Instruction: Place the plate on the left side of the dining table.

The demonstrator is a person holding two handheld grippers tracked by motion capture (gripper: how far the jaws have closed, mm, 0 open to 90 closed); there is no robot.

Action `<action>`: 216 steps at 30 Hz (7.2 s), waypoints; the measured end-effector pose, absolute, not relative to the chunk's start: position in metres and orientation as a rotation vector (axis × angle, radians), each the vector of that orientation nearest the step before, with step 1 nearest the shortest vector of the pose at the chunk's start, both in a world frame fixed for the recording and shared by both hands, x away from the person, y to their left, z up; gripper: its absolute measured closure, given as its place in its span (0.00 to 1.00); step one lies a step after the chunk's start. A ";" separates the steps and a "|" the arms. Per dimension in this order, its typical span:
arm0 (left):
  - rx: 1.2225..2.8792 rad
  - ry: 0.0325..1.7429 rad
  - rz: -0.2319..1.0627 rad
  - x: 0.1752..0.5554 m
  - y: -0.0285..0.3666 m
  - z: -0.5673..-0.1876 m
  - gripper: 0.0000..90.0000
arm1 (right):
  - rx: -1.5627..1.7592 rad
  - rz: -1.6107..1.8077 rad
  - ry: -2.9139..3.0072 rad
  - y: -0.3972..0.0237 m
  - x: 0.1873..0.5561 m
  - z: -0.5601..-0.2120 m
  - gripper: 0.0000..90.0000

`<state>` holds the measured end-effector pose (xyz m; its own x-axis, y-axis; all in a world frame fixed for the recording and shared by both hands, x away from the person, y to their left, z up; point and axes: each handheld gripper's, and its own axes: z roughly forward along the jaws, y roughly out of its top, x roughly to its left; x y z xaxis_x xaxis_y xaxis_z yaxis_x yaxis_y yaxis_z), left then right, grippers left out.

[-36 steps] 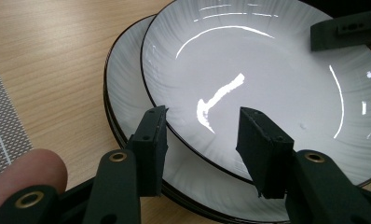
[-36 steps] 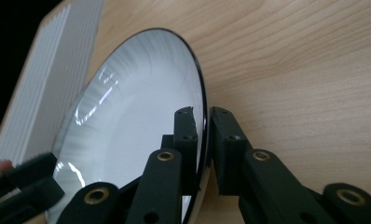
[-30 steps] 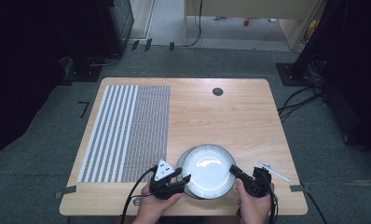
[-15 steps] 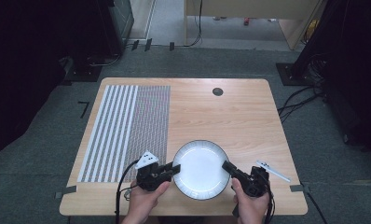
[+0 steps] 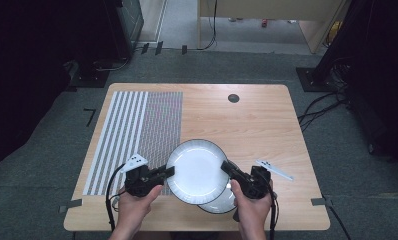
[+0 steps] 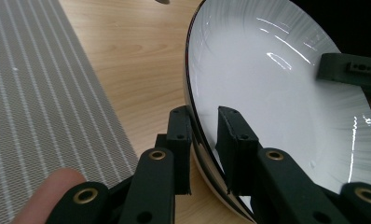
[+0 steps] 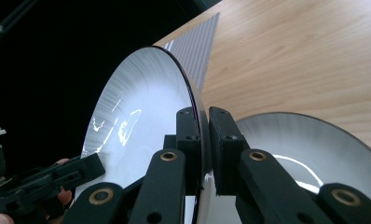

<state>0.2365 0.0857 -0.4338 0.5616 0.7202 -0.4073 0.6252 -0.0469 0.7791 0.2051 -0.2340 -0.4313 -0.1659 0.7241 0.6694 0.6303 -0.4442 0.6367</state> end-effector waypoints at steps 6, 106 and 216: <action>1.711 1.155 0.143 0.244 0.116 -0.424 0.85 | 1.943 1.707 1.661 -0.205 0.224 -0.421 0.93; 1.793 1.577 0.249 0.409 0.228 -0.466 0.37 | 1.991 1.436 1.807 -0.055 0.410 -0.483 0.52; 1.706 1.414 0.510 0.230 0.268 -0.492 0.19 | 1.758 1.050 1.598 -0.409 0.186 -0.487 0.31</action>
<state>0.2302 0.2677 -0.4920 0.2800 0.9395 -0.1974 0.5970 -0.0094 0.8022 0.1862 -0.4085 -0.4872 -0.0057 0.9819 0.1891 0.5632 -0.1531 0.8120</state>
